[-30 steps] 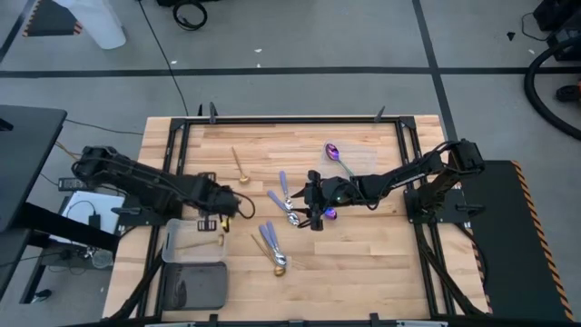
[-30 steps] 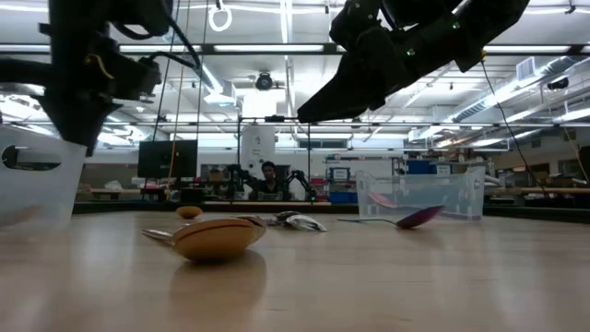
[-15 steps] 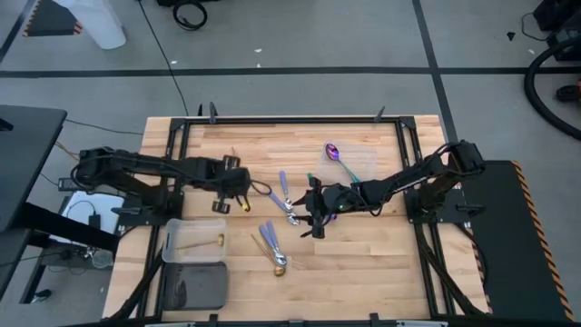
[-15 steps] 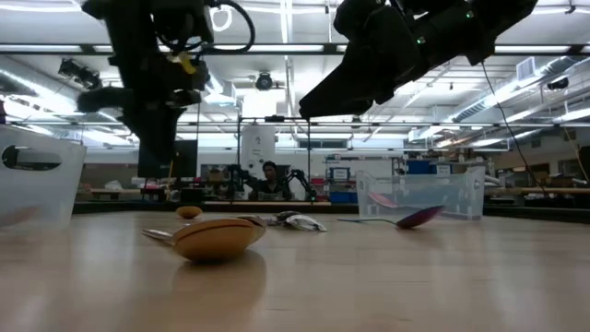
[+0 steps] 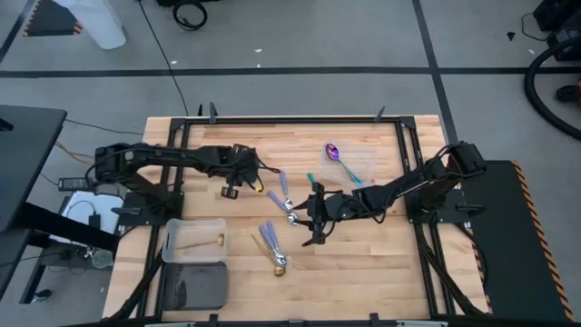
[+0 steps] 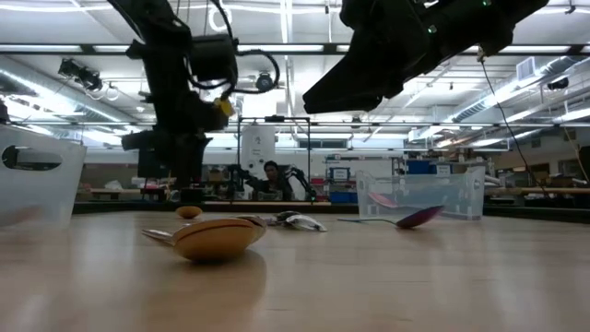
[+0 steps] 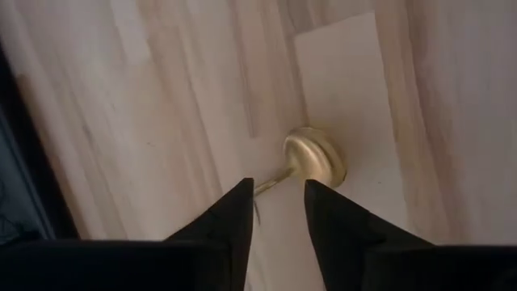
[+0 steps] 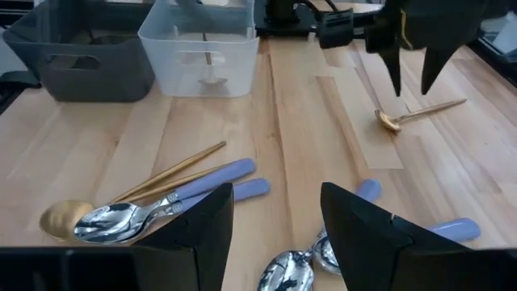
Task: Sort silverware by color (type)
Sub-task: Put the purple spoon into the black bin
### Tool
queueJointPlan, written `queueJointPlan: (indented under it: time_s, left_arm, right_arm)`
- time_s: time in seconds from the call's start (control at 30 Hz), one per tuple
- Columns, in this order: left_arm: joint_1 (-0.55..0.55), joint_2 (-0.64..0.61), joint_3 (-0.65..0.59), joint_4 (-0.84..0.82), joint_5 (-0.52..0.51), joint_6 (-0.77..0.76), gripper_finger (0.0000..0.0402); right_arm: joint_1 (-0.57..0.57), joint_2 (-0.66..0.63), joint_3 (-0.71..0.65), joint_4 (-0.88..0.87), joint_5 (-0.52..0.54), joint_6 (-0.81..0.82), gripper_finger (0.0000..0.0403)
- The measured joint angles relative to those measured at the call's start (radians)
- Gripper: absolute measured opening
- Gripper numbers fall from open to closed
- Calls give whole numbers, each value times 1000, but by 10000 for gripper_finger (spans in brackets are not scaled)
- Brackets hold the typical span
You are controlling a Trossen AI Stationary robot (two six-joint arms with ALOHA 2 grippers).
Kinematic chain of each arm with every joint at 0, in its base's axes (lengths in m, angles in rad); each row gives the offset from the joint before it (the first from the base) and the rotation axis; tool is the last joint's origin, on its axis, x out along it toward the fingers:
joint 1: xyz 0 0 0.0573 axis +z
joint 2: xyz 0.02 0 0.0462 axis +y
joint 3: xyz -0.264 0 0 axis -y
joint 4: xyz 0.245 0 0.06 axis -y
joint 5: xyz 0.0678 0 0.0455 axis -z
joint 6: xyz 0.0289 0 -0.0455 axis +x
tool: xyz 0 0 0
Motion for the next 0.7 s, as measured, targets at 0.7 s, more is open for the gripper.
queueJointPlan:
  time_s: [0.7]
  left_arm:
    - [-209, 38, 1, 98, 150, 34, 128]
  right_arm:
    - [24, 0, 0, -144, 110, 78, 197]
